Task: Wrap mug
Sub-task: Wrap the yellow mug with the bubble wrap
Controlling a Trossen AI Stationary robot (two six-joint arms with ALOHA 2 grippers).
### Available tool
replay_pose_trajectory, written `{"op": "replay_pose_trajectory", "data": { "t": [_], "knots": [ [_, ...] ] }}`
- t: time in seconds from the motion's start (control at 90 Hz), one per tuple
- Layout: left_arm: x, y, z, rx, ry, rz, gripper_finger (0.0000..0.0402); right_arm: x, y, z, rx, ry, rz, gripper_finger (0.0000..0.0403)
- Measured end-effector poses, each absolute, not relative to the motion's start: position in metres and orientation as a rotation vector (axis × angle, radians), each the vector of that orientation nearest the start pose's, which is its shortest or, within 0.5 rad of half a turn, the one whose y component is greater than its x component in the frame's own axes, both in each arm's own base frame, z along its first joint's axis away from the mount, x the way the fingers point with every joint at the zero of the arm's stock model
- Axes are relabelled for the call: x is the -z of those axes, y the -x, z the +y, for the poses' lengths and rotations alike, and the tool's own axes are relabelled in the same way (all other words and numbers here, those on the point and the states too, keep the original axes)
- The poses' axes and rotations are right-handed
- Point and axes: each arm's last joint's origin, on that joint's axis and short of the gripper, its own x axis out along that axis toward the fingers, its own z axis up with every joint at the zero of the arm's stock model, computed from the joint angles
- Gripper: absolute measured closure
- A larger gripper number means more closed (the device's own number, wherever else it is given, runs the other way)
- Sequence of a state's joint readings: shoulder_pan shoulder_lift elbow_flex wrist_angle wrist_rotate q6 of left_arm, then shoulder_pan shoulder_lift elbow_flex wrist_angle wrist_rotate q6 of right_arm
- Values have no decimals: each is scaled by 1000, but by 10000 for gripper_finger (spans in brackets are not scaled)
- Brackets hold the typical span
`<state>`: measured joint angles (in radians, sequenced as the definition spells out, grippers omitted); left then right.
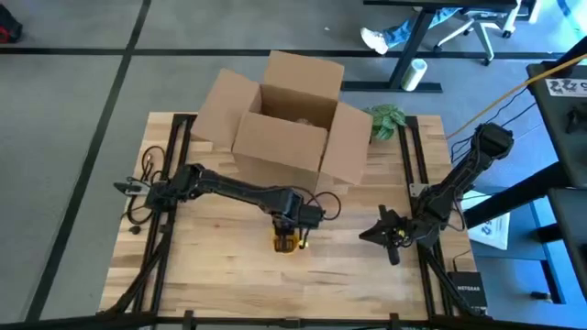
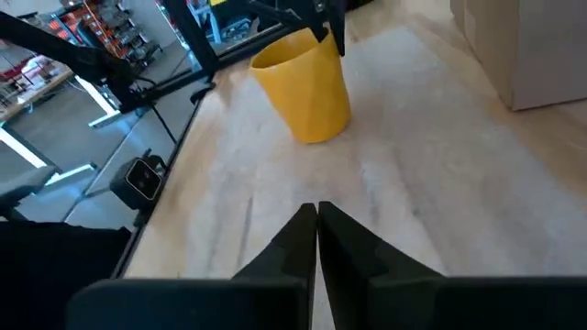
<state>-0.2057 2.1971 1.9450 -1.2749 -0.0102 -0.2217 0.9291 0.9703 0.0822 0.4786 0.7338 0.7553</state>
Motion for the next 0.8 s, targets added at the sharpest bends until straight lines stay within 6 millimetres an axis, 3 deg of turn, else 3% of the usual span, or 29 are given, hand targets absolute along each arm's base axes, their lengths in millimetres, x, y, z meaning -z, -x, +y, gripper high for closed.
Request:
{"op": "replay_pose_trajectory", "data": {
  "t": [0.333,0.6,0.8],
  "knots": [
    [-227,-399,-92,-39,13,1697,401,-134,-108,111,-57,-466,321,403],
    [-254,-412,-92,31,0,1462,401,-134,-108,111,-52,-469,315,403],
    [-249,-417,-91,46,-2,1413,401,-136,-108,112,-57,-484,304,403]
  ]
}}
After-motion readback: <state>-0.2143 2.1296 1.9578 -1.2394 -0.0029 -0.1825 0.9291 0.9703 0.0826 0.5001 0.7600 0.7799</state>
